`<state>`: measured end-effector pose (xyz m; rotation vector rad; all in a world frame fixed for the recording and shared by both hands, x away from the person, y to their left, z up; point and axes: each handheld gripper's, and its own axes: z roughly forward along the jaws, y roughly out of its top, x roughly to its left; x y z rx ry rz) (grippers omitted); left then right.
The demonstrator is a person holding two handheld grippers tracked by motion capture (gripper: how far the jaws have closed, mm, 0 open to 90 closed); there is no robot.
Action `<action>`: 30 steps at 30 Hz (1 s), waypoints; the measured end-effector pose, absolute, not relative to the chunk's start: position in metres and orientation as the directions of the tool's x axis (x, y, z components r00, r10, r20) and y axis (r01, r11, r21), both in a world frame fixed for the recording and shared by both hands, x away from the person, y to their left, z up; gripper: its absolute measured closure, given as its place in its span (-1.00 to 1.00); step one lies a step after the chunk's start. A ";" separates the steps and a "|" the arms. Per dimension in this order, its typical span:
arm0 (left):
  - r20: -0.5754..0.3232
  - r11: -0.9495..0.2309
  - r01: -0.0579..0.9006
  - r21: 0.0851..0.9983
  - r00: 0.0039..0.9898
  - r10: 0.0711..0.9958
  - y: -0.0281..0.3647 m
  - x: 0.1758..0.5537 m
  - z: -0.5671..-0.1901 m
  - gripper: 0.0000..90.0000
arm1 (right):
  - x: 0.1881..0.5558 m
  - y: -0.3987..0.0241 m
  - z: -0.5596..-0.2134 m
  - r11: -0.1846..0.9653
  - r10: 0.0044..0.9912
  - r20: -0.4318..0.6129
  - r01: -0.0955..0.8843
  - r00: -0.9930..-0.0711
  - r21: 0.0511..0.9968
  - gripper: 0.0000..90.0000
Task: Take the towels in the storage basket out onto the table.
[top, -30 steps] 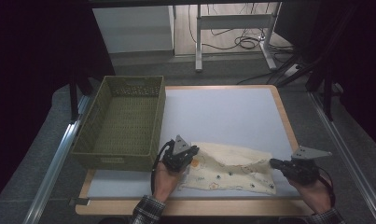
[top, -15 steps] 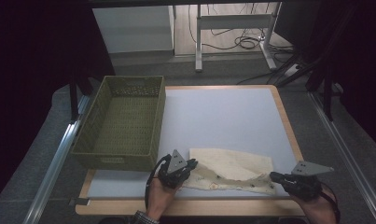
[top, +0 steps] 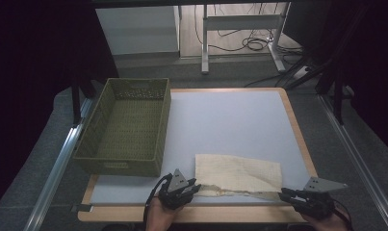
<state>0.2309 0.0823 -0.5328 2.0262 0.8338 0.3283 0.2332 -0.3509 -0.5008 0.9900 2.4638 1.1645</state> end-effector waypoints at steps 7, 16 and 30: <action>-0.090 -0.355 0.425 0.833 0.736 0.671 0.091 0.226 -0.519 0.25 | 0.223 -0.359 -0.484 0.462 0.675 0.037 0.460 -0.737 0.758 0.55; -0.120 -0.402 0.405 0.821 0.811 0.572 0.067 0.243 -0.529 0.34 | 0.249 -0.349 -0.494 0.450 0.684 0.047 0.471 -0.728 0.759 0.55; -0.112 -0.434 0.417 0.799 0.811 0.574 0.075 0.246 -0.540 0.36 | 0.239 -0.342 -0.499 0.449 0.631 0.103 0.470 -0.769 0.760 0.52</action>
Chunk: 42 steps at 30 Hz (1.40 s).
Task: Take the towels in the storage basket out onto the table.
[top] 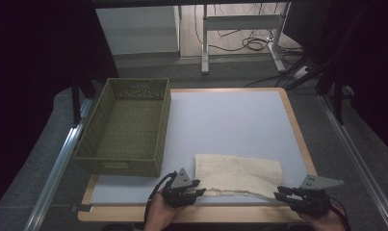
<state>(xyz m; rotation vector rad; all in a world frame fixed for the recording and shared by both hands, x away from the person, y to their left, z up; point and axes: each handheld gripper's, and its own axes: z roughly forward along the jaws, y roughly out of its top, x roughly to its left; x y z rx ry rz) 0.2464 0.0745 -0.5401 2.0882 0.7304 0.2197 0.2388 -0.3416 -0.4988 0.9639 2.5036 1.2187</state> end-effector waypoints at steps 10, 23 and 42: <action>-0.130 -0.412 0.445 0.795 0.789 0.600 0.076 0.251 -0.545 0.87 | 0.238 -0.333 -0.515 0.565 0.633 -0.023 0.442 -0.774 0.697 0.93; -0.102 -0.443 0.407 0.798 0.817 0.567 0.074 0.230 -0.528 0.89 | 0.232 -0.339 -0.503 0.550 0.636 -0.022 0.433 -0.771 0.714 0.95; -0.123 -0.348 0.448 0.824 0.740 0.661 0.075 0.263 -0.511 0.12 | 0.248 -0.350 -0.487 0.482 0.660 0.020 0.444 -0.751 0.755 0.40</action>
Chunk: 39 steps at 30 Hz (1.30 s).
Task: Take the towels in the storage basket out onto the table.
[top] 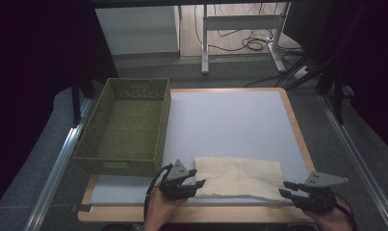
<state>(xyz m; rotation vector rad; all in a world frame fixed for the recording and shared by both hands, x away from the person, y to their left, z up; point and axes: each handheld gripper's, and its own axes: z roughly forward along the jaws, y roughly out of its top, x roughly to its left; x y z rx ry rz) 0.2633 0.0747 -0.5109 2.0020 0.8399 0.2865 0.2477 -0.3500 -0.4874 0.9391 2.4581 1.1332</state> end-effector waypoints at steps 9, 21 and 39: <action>-0.069 -0.355 0.485 0.799 0.661 0.747 0.060 0.312 -0.509 0.14 | 0.300 -0.338 -0.478 0.464 0.716 -0.028 0.446 -0.697 0.765 0.40; -0.014 -0.387 0.546 0.743 0.591 0.807 0.061 0.338 -0.538 0.08 | 0.341 -0.346 -0.514 0.462 0.763 -0.025 0.517 -0.646 0.721 0.29; -0.058 -0.358 0.481 0.800 0.656 0.752 0.059 0.331 -0.536 0.87 | 0.366 -0.341 -0.499 0.470 0.753 -0.029 0.508 -0.657 0.722 0.93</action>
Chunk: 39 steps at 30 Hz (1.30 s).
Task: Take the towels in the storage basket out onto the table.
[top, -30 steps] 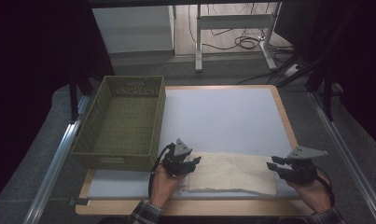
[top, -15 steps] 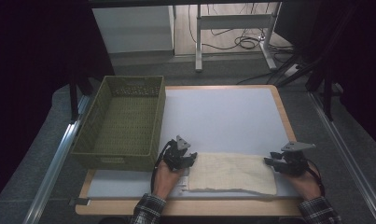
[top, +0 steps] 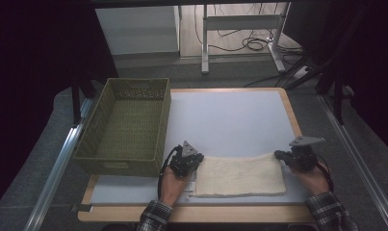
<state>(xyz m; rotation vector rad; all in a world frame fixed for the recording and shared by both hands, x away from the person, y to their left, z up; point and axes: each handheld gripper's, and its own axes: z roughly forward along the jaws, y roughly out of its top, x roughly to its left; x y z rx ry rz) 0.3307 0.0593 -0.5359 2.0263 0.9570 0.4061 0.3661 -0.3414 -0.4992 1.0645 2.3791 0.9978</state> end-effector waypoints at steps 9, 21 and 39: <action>0.014 -0.341 0.458 0.821 0.580 0.814 0.062 0.325 -0.527 0.88 | 0.408 -0.325 -0.488 0.468 0.766 -0.062 0.490 -0.639 0.735 0.92; -0.062 -0.334 0.544 0.770 0.584 0.809 0.070 0.338 -0.535 0.56 | 0.407 -0.330 -0.496 0.431 0.783 -0.018 0.521 -0.621 0.737 0.66; -0.074 -0.362 0.554 0.750 0.614 0.786 0.072 0.349 -0.543 0.35 | 0.340 -0.318 -0.499 0.453 0.696 0.048 0.490 -0.716 0.745 0.25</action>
